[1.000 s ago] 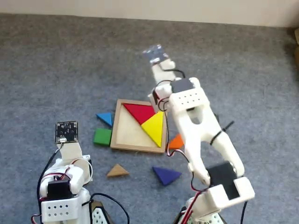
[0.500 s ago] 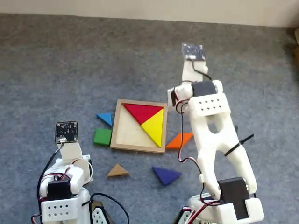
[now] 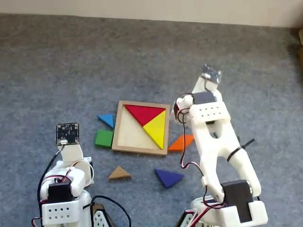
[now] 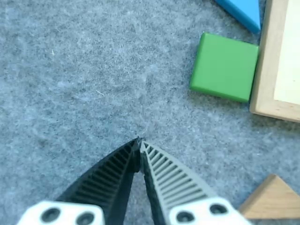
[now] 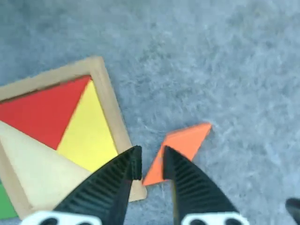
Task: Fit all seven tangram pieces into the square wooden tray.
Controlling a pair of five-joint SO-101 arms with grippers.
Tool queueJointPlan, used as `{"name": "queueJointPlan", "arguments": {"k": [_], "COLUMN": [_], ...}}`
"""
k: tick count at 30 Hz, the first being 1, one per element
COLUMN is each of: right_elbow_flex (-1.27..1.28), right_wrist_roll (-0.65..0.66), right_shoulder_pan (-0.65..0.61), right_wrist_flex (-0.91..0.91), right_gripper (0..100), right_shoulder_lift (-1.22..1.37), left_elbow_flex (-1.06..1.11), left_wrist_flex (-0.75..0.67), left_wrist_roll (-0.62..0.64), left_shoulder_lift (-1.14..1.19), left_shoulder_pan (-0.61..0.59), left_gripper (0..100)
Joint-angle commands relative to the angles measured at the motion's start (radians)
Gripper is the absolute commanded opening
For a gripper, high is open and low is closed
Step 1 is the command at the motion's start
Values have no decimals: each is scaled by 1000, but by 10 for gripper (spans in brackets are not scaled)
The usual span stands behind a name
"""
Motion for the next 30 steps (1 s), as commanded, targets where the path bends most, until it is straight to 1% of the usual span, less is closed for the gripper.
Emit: {"name": "queueJointPlan", "arguments": {"k": [1, 3, 4, 8, 13, 17, 21, 28, 30], "right_elbow_flex": [25, 48, 61, 73, 114, 117, 99, 85, 85], "right_wrist_roll": [-18, -20, -23, -92, -94, -97, -97, -97, -97], "right_shoulder_pan": [12, 7, 7, 5, -28, -73, -70, -68, -68], "right_wrist_flex": [-10, -15, -15, -42, -120, -128, -128, -124, -122], "right_gripper": [225, 274, 279, 279, 279, 279, 279, 277, 257], "right_shoulder_lift": [-50, -50, -50, -50, -1, 110, 182, 193, 193], "left_elbow_flex": [21, 21, 21, 21, 21, 21, 21, 21, 21], "left_wrist_flex": [5, 5, 5, 5, 5, 5, 5, 5, 5], "left_wrist_roll": [-11, -11, -11, -11, -11, -11, -11, -11, -11], "left_shoulder_lift": [-36, -36, -36, -36, -36, -36, -36, -36, -36], "left_shoulder_pan": [-16, -16, -16, -16, -16, -16, -16, -16, -16], "left_gripper": [7, 7, 7, 7, 7, 7, 7, 7, 7]}}
